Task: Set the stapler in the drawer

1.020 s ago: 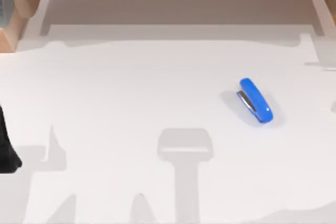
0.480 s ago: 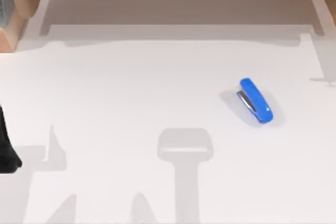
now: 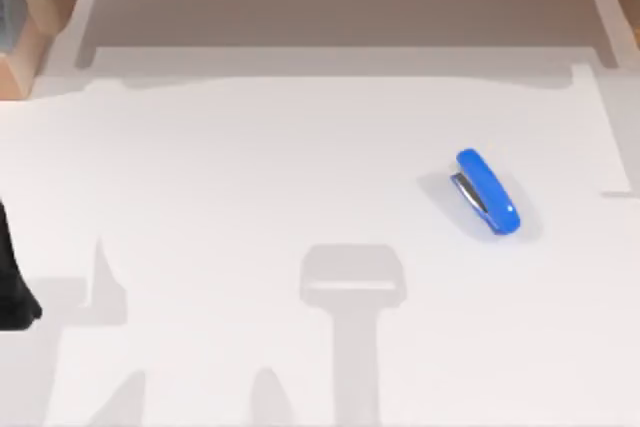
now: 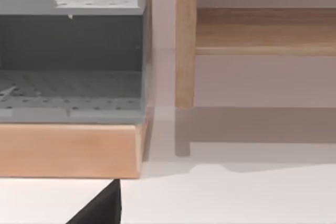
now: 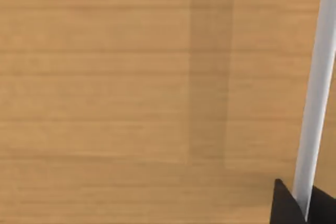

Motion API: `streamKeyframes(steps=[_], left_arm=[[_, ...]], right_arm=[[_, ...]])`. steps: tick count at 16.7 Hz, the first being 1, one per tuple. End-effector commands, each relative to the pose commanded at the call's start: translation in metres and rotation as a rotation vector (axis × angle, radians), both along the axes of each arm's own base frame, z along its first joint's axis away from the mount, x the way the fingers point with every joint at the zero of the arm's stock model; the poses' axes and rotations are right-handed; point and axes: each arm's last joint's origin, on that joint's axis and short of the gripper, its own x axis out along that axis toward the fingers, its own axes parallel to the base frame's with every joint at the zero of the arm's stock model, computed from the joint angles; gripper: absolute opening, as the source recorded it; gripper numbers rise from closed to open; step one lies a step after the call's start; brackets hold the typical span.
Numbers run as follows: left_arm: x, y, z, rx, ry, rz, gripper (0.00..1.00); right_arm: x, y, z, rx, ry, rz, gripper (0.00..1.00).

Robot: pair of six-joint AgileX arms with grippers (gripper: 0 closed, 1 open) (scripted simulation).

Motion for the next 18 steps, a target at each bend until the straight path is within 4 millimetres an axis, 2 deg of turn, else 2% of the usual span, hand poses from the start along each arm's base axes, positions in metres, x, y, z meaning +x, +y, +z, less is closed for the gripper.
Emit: streamKeyframes(steps=[2,6,18], left_arm=[[0.0,0.0,0.0,0.0,0.0,0.0,1.0],[0.0,0.0,0.0,0.0,0.0,0.0,1.0],[0.0,0.0,0.0,0.0,0.0,0.0,1.0]], right_arm=[[-0.0094,0.0005,0.001,-0.003,-0.003,-0.001,0.0],[-0.0101,0.0006,0.0011,-0.003,-0.003,-0.002,0.0],[-0.0101,0.0006,0.0011,-0.003,-0.003,-0.002,0.9]])
